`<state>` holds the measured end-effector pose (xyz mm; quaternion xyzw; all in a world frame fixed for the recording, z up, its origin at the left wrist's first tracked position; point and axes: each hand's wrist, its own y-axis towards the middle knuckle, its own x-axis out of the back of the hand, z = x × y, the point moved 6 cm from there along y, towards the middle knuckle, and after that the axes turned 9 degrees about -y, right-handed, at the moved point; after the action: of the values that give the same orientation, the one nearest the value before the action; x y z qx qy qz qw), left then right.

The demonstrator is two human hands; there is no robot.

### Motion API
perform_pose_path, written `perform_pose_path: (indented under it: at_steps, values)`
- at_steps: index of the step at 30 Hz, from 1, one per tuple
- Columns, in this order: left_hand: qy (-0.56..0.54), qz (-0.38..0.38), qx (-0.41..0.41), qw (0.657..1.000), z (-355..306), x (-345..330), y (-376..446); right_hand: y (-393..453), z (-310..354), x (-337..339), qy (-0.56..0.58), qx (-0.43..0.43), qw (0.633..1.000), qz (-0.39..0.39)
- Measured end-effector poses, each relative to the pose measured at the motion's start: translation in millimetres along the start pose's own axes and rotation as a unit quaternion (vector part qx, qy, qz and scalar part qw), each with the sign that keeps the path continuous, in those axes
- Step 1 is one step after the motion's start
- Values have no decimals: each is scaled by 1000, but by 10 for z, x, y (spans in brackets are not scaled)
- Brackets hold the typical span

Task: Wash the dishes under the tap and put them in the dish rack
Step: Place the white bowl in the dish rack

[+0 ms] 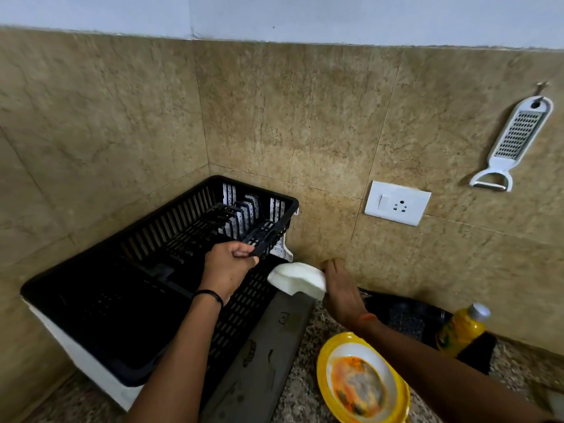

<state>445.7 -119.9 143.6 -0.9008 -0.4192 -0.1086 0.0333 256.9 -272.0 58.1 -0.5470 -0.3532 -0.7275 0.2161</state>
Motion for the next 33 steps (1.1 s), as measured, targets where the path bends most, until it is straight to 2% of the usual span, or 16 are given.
perform_pose_path:
  at_steps: [4, 10, 16, 18, 20, 23, 24, 26, 27, 28, 30, 31, 32, 33]
  values:
    - [-2, 8, 2, 1000, 16, -11, 8, 13, 204, 50, -55, 109, 991, -52]
    - [-8, 2, 7, 1000, 30, -6, 46, 185, 519, 76, -67, 175, 977, -104]
    - [-5, 3, 9, 1000, 70, -7, 58, 269, 791, -320, -63, 222, 969, -86]
    - [-10, 5, 8, 1000, 86, -9, 60, 328, 895, -498, -84, 233, 968, -36]
    - [-10, 6, 6, 1000, 87, -11, 59, 406, 929, -675, -107, 197, 974, 47]
    - [-18, 6, 11, 1000, 94, -13, 65, 443, 792, -902, -107, 92, 978, 155]
    - [-19, 5, 13, 1000, 98, -14, 70, 428, 723, -968, -58, 48, 981, 181]
    - [-21, 2, 15, 1000, 109, -12, 74, 381, 632, -1011, 133, -45, 971, 192]
    - [-22, 2, 13, 1000, 113, -10, 74, 350, 595, -1037, 264, -103, 942, 181]
    - [-21, 3, 12, 1000, 114, -11, 72, 302, 557, -1052, 400, -178, 883, 168]
    - [-19, 5, 14, 1000, 112, -15, 68, 222, 552, -1123, 585, -323, 716, 201]
    - [-19, 5, 16, 1000, 107, -12, 65, 196, 577, -1157, 627, -359, 653, 226]
    - [-20, 6, 17, 1000, 100, -7, 64, 192, 592, -1172, 643, -373, 623, 245]
    - [-20, 6, 17, 1000, 91, -4, 63, 212, 601, -1173, 649, -376, 612, 251]
